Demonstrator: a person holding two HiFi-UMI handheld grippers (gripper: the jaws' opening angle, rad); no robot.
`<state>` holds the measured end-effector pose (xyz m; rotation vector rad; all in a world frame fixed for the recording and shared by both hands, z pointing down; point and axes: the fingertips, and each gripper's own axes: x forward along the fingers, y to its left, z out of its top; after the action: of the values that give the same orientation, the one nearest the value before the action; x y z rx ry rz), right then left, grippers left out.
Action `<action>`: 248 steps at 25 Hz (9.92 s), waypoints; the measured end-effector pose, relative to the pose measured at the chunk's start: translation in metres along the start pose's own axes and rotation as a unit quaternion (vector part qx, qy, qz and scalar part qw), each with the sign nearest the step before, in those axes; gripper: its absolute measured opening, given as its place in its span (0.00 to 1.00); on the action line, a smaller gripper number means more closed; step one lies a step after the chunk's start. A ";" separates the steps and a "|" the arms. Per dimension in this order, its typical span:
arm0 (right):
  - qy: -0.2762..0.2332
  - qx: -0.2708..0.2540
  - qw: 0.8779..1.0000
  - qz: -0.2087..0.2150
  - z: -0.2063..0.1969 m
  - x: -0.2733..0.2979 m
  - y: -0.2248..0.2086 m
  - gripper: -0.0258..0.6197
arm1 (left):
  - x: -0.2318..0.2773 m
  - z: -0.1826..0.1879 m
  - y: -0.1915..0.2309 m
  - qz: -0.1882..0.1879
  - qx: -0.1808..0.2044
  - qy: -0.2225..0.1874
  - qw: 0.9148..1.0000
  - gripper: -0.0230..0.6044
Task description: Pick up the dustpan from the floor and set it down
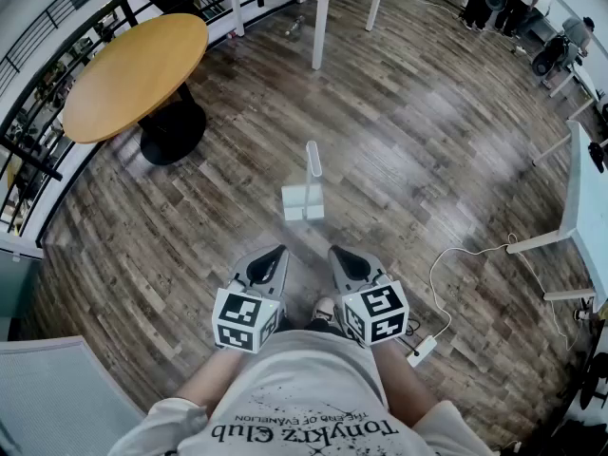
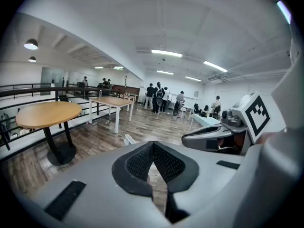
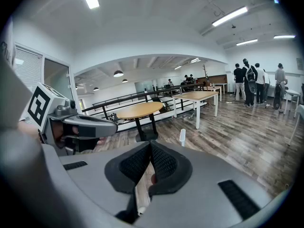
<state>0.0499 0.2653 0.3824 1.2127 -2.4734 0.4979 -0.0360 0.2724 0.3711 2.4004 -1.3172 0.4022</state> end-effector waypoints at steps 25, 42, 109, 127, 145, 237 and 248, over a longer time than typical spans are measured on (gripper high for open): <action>-0.018 0.024 0.999 -0.030 0.020 0.030 0.015 0.08 | -0.014 0.007 0.034 -0.023 0.010 -0.002 1.000 0.07; -0.017 0.020 0.997 -0.069 0.041 0.060 0.005 0.08 | 0.003 0.024 0.075 -0.061 0.021 -0.005 0.998 0.07; 0.061 0.042 0.995 -0.062 0.072 0.255 -0.177 0.26 | 0.245 0.096 0.185 -0.032 -0.005 0.050 0.998 0.07; 0.148 0.056 0.982 -0.101 -0.012 0.328 -0.195 0.45 | 0.277 0.053 0.208 -0.034 -0.020 0.102 0.994 0.07; 0.184 0.079 0.976 -0.090 -0.054 0.368 -0.205 0.45 | 0.290 0.021 0.228 -0.024 -0.044 0.139 0.989 0.07; 0.173 0.002 0.985 -0.018 0.079 0.221 -0.157 0.15 | 0.219 0.117 0.174 -0.034 0.009 0.039 0.999 0.07; 0.180 0.002 0.984 -0.015 0.079 0.225 -0.161 0.15 | 0.223 0.122 0.174 -0.036 0.022 0.036 0.998 0.07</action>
<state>0.0374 -0.0167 0.4389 1.0538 -2.1465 0.6505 -0.0589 -0.0345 0.3879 2.4362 -1.1997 0.4982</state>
